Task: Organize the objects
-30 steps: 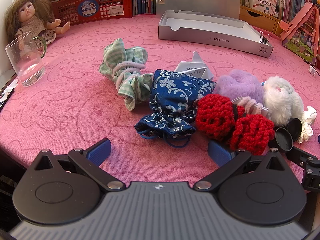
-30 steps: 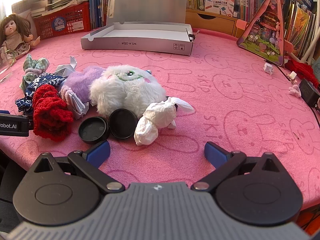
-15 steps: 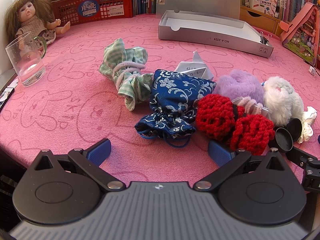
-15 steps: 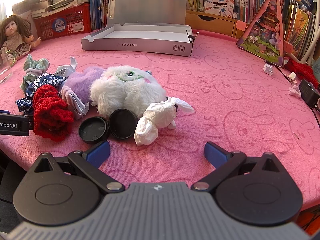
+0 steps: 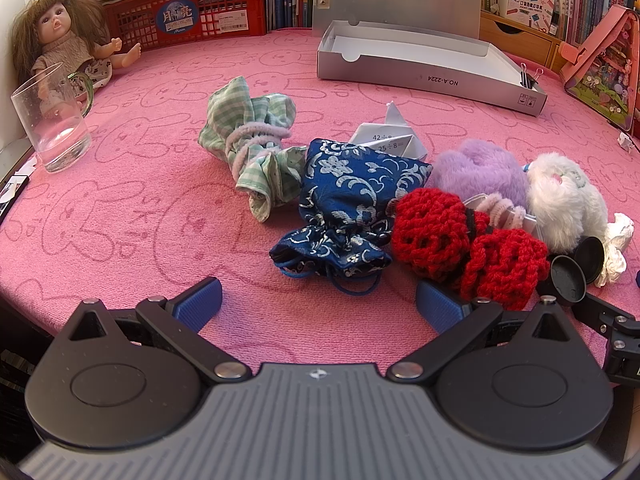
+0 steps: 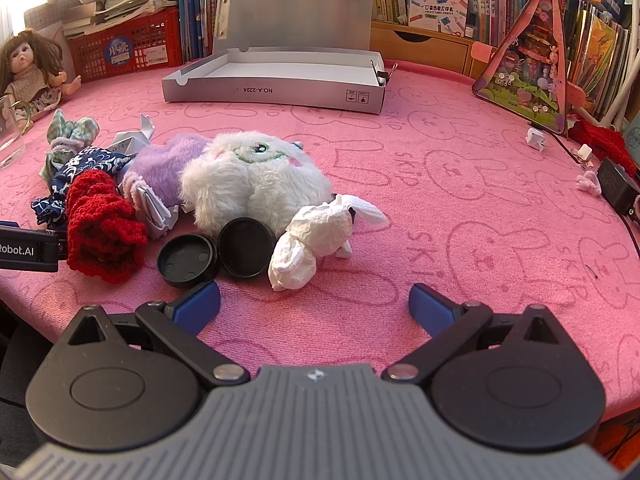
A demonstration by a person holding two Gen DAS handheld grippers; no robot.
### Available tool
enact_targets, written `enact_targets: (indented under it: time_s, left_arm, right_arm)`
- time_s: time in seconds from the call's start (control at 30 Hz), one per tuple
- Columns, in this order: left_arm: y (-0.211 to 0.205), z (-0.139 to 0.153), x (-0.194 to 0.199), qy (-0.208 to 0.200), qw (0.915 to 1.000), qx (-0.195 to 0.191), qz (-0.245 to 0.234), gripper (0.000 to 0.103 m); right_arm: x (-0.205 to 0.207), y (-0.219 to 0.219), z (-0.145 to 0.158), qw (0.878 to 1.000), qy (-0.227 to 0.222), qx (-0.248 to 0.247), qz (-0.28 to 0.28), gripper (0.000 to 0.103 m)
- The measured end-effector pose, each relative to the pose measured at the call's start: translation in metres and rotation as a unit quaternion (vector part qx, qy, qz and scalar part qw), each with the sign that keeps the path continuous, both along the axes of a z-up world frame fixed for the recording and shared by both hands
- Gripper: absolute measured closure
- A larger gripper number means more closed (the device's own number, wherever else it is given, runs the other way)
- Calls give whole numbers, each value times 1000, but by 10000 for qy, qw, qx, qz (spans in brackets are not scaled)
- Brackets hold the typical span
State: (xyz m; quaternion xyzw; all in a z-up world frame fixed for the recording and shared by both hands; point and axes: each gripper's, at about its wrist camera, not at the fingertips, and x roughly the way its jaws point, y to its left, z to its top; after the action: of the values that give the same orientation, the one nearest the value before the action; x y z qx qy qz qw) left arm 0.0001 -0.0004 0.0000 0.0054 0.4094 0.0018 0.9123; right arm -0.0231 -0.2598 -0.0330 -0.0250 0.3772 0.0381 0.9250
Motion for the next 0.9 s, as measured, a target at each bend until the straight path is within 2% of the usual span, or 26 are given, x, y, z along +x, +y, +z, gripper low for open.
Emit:
enact_targets:
  time_s: [0.4, 0.67, 0.8, 0.9]
  left_arm:
    - [1, 1, 0, -50, 9999, 5, -91, 0]
    - [7, -1, -7, -192, 9991, -20, -380, 0]
    - [13, 10, -19, -541, 9953, -541, -595, 0]
    - [10, 22, -27, -853, 9907, -649, -841, 0]
  right_arm:
    - [-2, 1, 4, 10000, -11, 35, 12, 0]
    - [-3, -9, 9, 9987, -172, 482, 44, 2]
    - [-6, -14, 13, 9975, -340, 612, 36, 5]
    - [-6, -16, 16, 9968, -469, 649, 16, 9]
